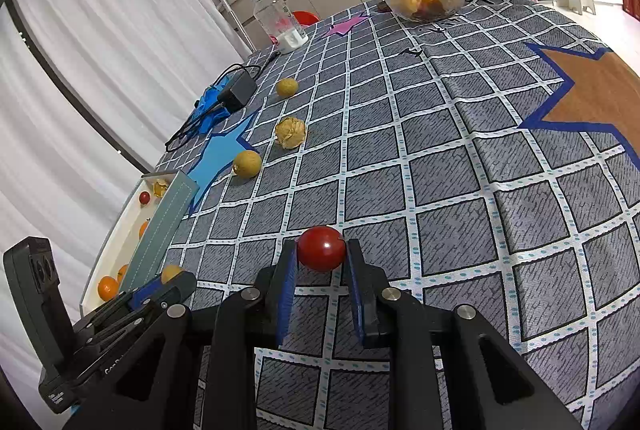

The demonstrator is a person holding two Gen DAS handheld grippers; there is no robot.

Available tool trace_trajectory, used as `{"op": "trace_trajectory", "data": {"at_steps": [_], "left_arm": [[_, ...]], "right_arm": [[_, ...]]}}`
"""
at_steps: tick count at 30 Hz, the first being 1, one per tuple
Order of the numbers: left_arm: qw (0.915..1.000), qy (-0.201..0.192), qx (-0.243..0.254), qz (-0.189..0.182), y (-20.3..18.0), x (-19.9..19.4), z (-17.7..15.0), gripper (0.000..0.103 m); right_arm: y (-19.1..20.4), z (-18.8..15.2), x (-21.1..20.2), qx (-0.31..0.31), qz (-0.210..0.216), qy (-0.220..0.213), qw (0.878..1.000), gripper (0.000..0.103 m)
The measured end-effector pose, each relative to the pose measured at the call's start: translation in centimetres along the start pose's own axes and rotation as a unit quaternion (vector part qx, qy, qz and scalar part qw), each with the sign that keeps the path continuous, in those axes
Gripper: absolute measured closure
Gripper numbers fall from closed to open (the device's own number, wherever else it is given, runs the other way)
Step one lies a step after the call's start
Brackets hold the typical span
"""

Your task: Organize fruits

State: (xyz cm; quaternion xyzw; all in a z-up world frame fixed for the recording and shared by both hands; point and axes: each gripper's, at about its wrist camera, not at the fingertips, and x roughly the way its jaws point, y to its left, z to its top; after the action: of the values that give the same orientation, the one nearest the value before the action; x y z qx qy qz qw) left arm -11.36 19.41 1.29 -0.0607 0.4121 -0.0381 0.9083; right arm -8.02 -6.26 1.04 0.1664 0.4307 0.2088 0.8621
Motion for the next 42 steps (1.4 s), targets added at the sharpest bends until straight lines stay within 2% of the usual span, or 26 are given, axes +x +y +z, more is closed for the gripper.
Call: {"op": "trace_trajectory", "data": {"at_steps": [33, 39, 42], "left_arm": [[1.0, 0.0, 0.0, -0.001, 0.0, -0.1, 0.0, 0.073], [0.9993, 0.001, 0.014, 0.034, -0.5, -0.3, -0.3, 0.073], [0.9993, 0.001, 0.023, 0.029, -0.7, -0.8, -1.0, 0.073]], "right_arm": [[-0.1, 0.0, 0.0, -0.001, 0.0, 0.0, 1.0, 0.079], [0.5, -0.3, -0.3, -0.018, -0.014, 0.005, 1.0, 0.079], [0.6, -0.9, -1.1, -0.031, -0.035, 0.002, 0.999, 0.079]]}}
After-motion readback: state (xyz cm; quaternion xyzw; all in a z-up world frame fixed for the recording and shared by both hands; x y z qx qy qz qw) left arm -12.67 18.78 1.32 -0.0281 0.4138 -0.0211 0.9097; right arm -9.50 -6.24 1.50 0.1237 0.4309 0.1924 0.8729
